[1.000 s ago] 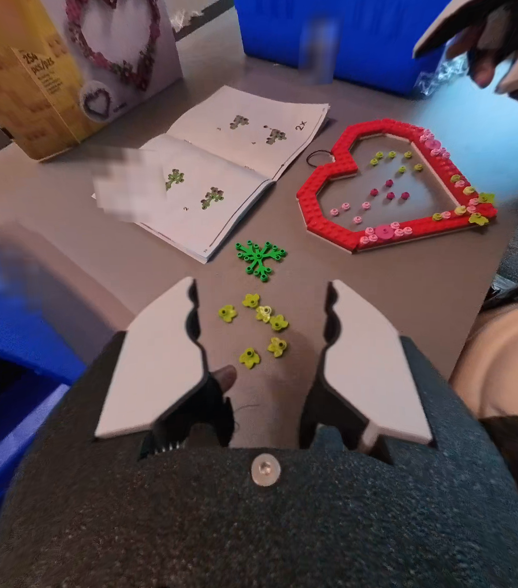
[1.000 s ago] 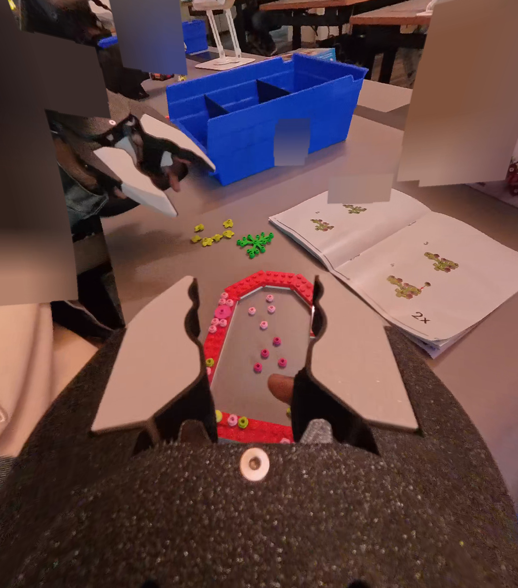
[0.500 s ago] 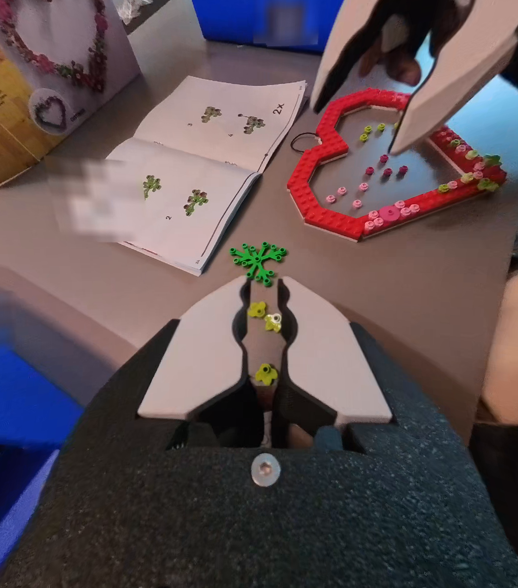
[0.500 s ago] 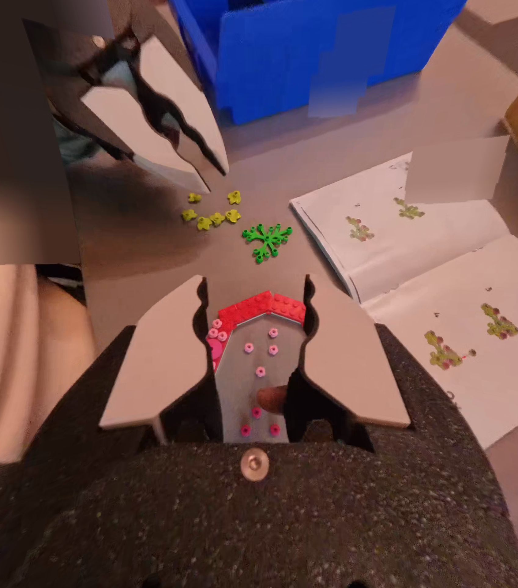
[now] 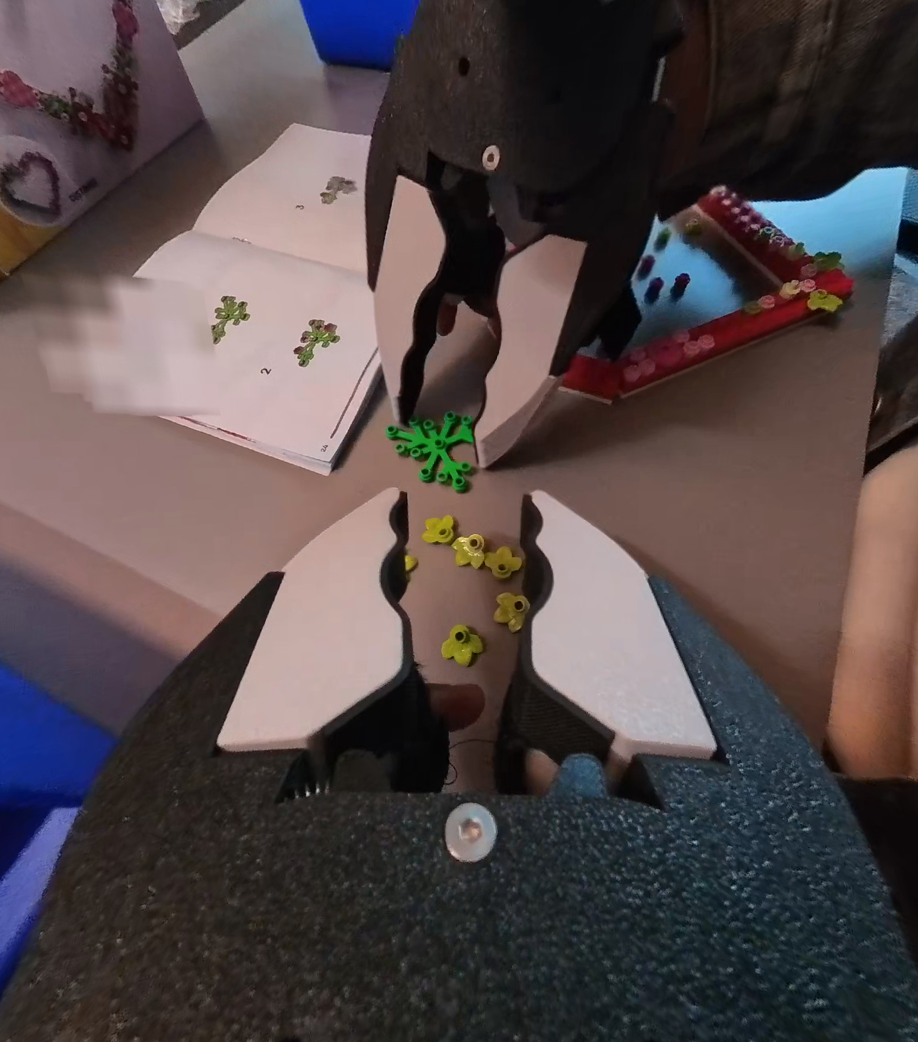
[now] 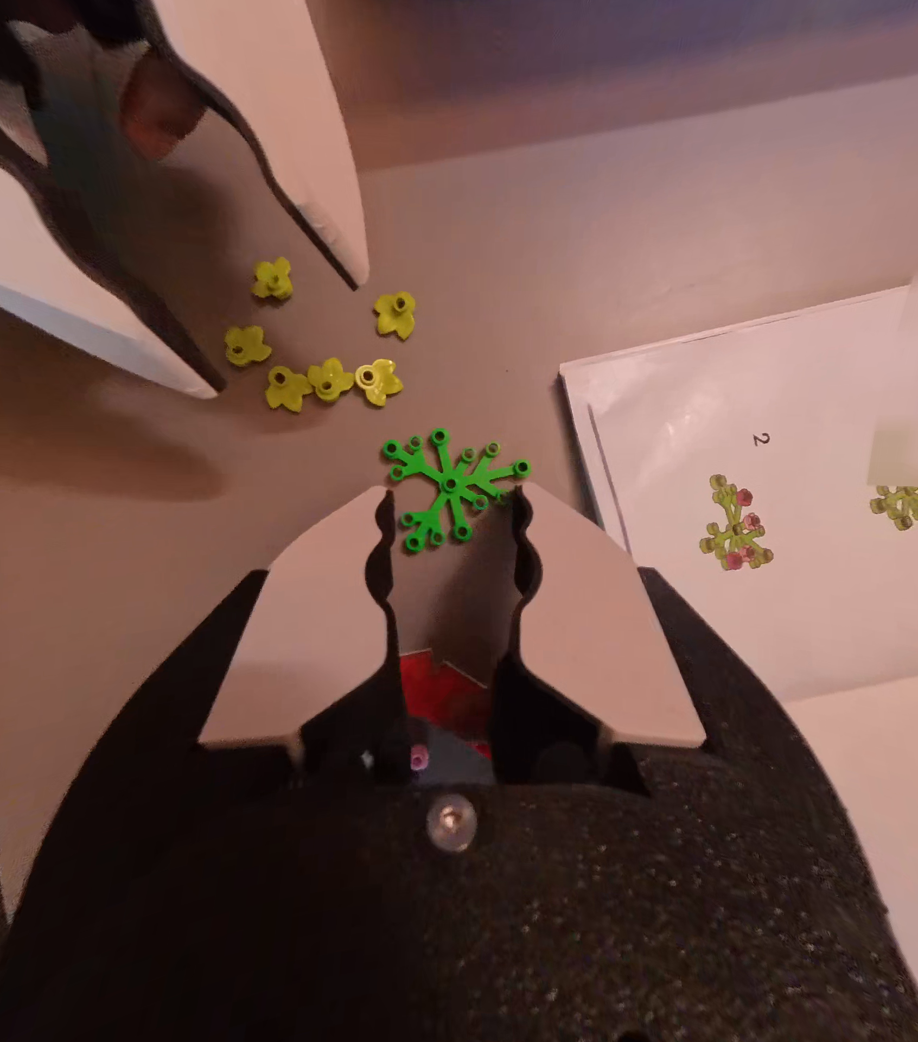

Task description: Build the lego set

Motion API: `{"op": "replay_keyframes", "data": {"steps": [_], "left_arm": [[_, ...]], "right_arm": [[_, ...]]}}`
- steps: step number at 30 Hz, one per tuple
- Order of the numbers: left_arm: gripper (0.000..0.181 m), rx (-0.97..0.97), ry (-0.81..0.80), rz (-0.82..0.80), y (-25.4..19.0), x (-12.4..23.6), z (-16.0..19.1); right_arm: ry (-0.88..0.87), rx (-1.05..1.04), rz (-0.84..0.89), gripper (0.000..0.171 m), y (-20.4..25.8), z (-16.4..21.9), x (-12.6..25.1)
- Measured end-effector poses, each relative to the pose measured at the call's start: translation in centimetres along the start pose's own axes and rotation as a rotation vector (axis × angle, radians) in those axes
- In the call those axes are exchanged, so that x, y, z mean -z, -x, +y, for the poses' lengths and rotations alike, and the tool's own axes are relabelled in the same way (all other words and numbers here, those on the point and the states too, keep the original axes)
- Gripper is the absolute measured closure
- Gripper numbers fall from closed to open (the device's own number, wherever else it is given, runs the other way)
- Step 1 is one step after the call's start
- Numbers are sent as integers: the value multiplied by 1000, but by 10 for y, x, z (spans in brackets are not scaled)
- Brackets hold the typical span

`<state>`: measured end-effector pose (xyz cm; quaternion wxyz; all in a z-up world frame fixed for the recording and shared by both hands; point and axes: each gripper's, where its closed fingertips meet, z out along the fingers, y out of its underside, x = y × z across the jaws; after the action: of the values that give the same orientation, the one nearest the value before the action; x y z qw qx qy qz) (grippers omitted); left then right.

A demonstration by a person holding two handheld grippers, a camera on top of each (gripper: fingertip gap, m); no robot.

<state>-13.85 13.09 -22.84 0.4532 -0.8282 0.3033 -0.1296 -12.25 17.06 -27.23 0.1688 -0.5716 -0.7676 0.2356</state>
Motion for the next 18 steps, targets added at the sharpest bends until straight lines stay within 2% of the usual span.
{"op": "replay_keyframes", "data": {"steps": [6,12,18], "left_arm": [[146,-88,93,21,-11,-19,9],[149,-137,143,68,-24,-32,11],[152,-75,103,100,-25,-33,1]], "right_arm": [[-13,-22,11,139,21,9,6],[-15,-44,24,131,33,13,13],[-164,-132,29,131,34,10,49]]}}
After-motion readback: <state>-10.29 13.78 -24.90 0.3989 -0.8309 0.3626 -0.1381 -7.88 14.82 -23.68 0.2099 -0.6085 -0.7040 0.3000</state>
